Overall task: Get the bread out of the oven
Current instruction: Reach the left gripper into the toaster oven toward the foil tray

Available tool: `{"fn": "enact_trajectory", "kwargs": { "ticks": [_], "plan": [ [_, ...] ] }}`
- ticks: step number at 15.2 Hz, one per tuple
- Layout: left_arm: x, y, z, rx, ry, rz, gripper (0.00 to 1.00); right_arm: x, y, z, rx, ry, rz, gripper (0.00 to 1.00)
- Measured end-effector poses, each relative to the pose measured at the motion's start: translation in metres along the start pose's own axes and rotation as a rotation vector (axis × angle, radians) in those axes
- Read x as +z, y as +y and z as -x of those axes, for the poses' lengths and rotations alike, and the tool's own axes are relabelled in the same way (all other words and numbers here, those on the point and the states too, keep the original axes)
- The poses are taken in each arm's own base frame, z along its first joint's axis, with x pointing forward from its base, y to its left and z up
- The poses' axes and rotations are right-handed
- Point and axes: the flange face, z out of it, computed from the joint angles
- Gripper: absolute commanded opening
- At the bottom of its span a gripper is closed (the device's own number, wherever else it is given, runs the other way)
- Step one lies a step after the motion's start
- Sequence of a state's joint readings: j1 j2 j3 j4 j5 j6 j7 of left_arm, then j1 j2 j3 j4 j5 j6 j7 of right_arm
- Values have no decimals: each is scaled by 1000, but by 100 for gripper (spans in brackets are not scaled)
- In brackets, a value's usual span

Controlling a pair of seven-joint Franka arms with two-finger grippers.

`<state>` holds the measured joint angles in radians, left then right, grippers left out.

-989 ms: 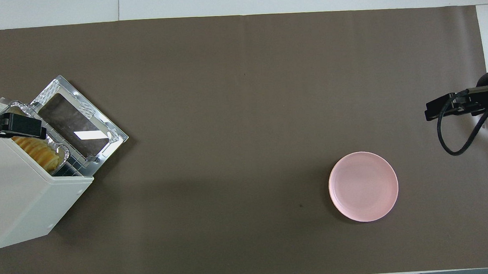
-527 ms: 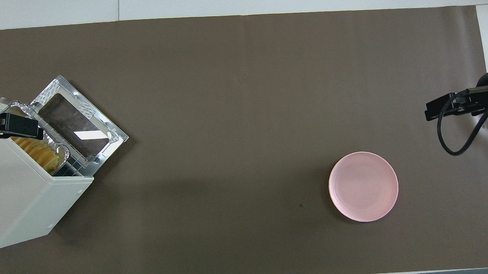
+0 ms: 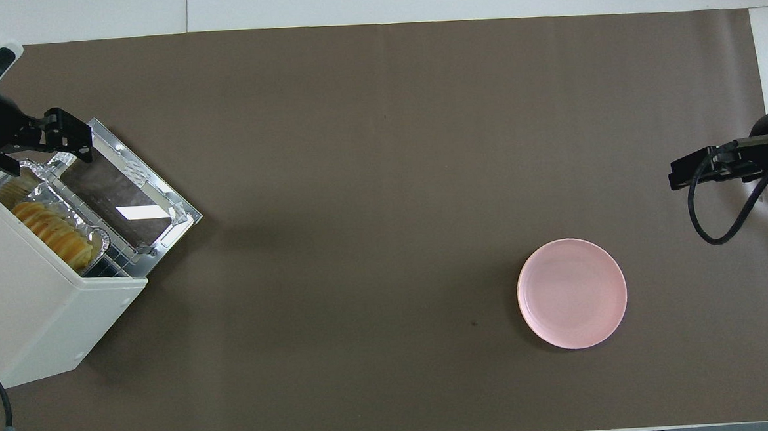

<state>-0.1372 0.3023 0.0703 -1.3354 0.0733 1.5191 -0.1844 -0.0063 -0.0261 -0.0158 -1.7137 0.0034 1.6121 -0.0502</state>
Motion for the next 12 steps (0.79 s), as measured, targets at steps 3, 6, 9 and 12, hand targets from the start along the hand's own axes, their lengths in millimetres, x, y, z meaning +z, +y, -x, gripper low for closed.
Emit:
{"fn": "enact_trajectory", "kwargs": {
  "ticks": [3,6,9,12],
  "plan": [
    [24,-7,-24,-109,42,-56,100,0,0,0,0,0,0,100],
    [47,-16,-35,-217,64,-75,100,0,0,0,0,0,0,100],
    [74,-17,-42,-309,69,-142,100,0,0,0,0,0,0,100],
    [103,-17,-45,-396,74,-182,100,0,0,0,0,0,0,100]
  ]
}}
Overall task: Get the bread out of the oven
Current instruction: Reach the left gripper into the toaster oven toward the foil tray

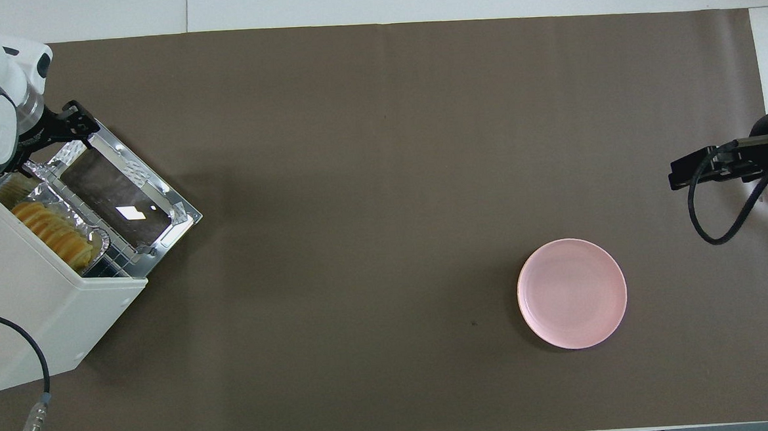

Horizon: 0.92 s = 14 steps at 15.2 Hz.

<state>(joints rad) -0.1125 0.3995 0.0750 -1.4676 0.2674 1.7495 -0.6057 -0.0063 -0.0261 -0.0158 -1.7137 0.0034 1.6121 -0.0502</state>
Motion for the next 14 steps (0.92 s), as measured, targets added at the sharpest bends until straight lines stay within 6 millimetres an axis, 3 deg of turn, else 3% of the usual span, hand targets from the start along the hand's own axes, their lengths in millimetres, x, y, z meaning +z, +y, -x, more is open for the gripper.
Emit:
{"fn": "enact_trajectory", "kwargs": {
  "ticks": [9,14],
  "plan": [
    [59,19,-2,-144,13,-74,100,0,0,0,0,0,0,100],
    [65,20,-2,-166,24,-87,100,0,0,0,0,0,0,100]
  ]
}}
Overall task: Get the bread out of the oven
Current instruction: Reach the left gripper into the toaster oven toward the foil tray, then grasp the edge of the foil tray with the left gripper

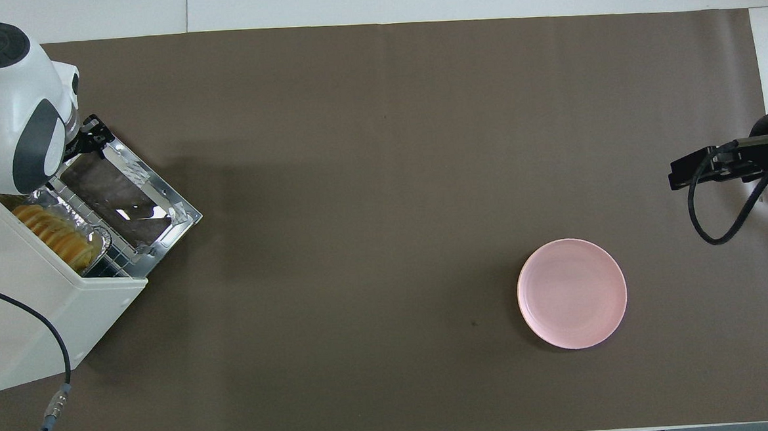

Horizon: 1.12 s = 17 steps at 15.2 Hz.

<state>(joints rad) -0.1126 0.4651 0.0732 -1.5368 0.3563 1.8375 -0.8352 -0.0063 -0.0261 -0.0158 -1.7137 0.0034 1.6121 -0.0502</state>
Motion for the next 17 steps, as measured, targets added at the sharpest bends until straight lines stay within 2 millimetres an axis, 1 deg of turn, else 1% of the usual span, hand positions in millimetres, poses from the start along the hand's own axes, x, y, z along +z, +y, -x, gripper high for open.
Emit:
{"fn": "enact_trajectory", "kwargs": {
  "ticks": [5,11,17],
  "plan": [
    [4,2,2,-25,8,6,100,0,0,0,0,0,0,100],
    [28,7,12,-51,7,15,100,0,0,0,0,0,0,100],
    [28,6,13,-54,8,18,100,0,0,0,0,0,0,100]
  ]
}}
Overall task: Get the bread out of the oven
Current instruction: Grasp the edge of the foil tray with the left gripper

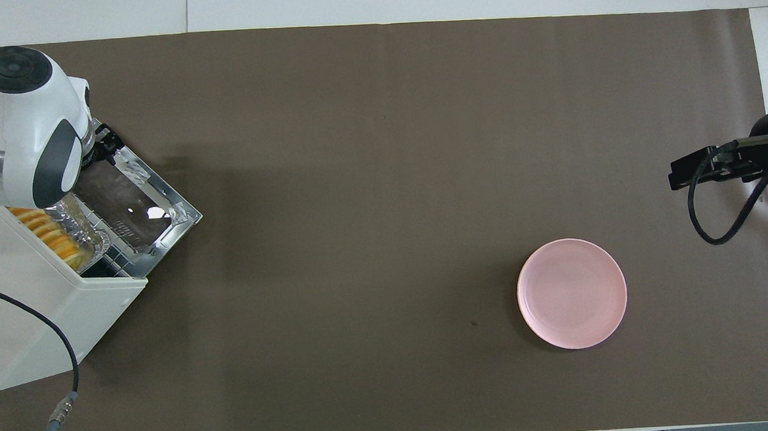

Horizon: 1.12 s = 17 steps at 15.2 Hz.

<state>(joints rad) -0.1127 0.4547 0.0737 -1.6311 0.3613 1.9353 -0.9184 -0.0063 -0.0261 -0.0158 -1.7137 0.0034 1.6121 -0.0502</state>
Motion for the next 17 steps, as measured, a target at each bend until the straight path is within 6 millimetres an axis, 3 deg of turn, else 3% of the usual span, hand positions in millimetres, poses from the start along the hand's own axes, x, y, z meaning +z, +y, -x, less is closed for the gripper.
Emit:
{"fn": "enact_trajectory", "kwargs": {
  "ticks": [10,17],
  "plan": [
    [-9,0,2,2,0,-4,100,0,0,0,0,0,0,100],
    [-48,-11,-7,41,-24,-55,100,0,0,0,0,0,0,100]
  ]
}}
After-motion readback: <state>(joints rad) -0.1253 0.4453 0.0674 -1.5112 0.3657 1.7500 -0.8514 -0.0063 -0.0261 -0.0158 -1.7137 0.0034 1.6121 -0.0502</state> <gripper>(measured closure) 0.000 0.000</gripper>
